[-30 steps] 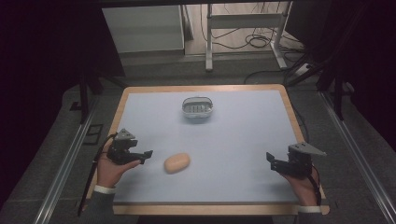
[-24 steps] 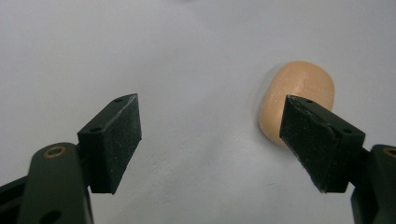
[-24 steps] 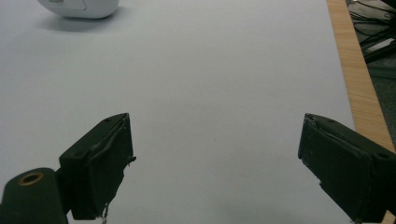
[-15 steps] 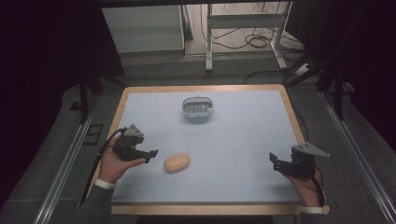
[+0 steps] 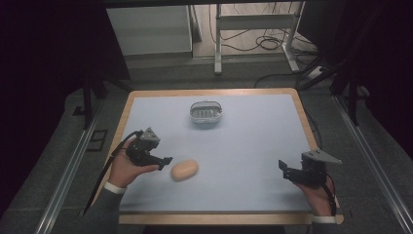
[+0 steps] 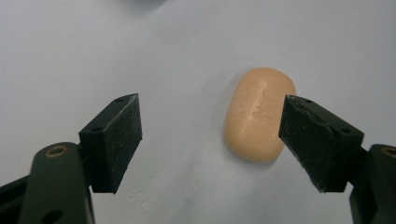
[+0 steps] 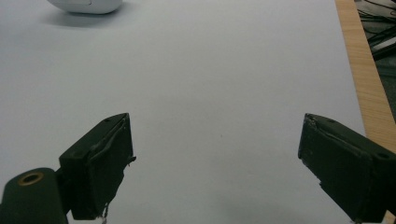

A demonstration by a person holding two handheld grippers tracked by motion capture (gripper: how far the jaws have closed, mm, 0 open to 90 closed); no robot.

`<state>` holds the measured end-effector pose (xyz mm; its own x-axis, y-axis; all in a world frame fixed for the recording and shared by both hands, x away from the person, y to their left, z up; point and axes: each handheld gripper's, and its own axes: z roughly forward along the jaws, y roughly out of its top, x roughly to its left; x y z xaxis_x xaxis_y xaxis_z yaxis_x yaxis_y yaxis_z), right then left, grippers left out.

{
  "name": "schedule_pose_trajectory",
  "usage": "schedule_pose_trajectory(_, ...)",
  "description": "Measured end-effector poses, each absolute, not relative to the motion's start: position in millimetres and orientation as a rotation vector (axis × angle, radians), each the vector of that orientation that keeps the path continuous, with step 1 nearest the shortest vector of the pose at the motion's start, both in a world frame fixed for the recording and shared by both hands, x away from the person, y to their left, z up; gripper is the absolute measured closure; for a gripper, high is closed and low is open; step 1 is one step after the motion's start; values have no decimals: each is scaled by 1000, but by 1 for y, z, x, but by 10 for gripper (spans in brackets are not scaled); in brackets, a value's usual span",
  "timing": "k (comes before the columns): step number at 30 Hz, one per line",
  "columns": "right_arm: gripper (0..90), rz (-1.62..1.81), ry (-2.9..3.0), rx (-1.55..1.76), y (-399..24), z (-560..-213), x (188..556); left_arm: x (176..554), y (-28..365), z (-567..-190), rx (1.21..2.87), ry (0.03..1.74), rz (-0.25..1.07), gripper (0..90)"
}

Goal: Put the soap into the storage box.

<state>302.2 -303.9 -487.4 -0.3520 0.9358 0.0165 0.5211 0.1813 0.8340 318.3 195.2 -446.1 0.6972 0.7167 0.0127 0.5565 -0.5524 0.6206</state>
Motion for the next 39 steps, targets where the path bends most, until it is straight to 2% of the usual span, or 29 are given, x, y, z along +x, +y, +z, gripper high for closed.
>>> schedule_pose_trajectory(39,101,1009,1985,1365,-303,-495,305,336,133,-487,2534,856,197,212)
